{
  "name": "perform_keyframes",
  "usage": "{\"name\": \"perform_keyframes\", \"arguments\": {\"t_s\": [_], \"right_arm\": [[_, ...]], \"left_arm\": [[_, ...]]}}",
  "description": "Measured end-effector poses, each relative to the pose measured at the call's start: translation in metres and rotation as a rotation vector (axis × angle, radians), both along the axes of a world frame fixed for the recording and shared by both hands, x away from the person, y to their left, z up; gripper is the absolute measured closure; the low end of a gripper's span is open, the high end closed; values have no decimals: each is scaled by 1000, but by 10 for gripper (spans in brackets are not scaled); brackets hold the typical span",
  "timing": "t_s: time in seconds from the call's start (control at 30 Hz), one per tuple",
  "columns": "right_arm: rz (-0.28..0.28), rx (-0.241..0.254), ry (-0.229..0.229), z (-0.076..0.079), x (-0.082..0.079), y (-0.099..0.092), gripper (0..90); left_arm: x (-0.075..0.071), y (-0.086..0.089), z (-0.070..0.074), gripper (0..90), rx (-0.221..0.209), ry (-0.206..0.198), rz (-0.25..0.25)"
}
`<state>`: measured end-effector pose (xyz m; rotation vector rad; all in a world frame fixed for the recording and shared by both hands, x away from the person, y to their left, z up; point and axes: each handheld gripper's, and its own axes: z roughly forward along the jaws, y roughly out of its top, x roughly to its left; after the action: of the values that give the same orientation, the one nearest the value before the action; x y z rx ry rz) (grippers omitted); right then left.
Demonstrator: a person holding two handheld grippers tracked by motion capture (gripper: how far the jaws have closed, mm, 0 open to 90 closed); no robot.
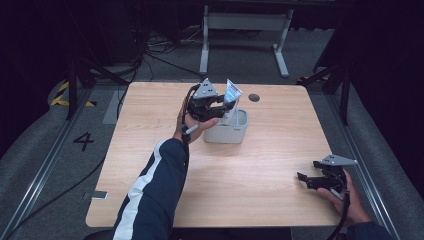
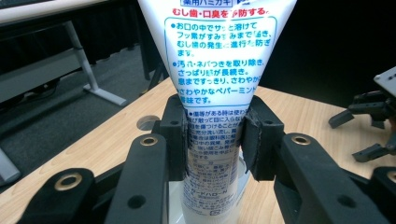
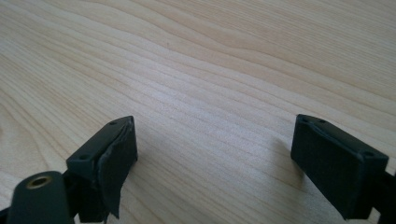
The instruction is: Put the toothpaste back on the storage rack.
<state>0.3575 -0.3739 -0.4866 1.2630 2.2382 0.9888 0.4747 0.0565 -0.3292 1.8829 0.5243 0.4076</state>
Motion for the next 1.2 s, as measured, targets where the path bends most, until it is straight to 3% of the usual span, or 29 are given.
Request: {"name": "perform_keyframes", "arguments": {"t_s": [0.3, 0.93, 1.2], "right_arm": [[2, -1, 0, 0, 0, 0, 149], [3, -1, -1, 0, 0, 0, 149], [2, -2, -1, 0, 0, 0, 149]], "left_arm": [[6, 0, -8, 658, -2, -7, 25], [7, 6, -32, 652, -9, 34, 40], [4, 7, -39, 644, 23, 39, 43]]}}
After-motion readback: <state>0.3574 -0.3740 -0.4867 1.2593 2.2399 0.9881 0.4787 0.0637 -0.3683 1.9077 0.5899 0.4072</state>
